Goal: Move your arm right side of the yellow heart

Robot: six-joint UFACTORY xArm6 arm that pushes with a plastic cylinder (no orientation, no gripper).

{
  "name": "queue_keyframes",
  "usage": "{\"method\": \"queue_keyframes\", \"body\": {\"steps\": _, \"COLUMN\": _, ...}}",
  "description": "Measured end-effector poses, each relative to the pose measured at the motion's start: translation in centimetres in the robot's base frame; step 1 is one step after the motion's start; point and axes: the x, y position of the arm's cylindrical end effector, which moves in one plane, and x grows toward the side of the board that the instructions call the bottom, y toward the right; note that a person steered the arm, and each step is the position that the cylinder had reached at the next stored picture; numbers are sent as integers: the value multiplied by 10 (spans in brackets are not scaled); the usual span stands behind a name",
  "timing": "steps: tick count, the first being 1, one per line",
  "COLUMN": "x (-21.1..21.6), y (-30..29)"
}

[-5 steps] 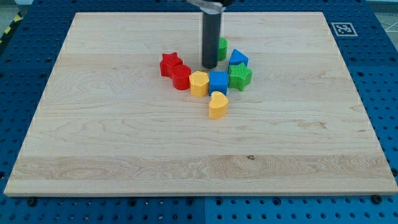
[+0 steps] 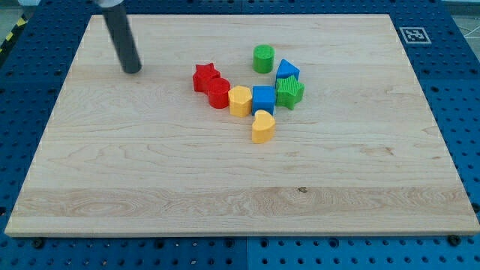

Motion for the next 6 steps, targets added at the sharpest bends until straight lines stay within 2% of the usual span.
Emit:
{"method": "queue_keyframes", "body": {"steps": 1, "x": 73, "y": 5}}
{"method": "queue_keyframes", "body": {"steps": 2, "x": 129, "y": 60}}
{"method": "queue_keyframes", "body": {"steps": 4, "x": 222, "y": 235}}
{"method": "queue_keyframes", "body": {"steps": 5, "x": 238, "y": 312}}
{"method": "queue_keyframes", "body": {"steps": 6, "x": 197, "y": 344}}
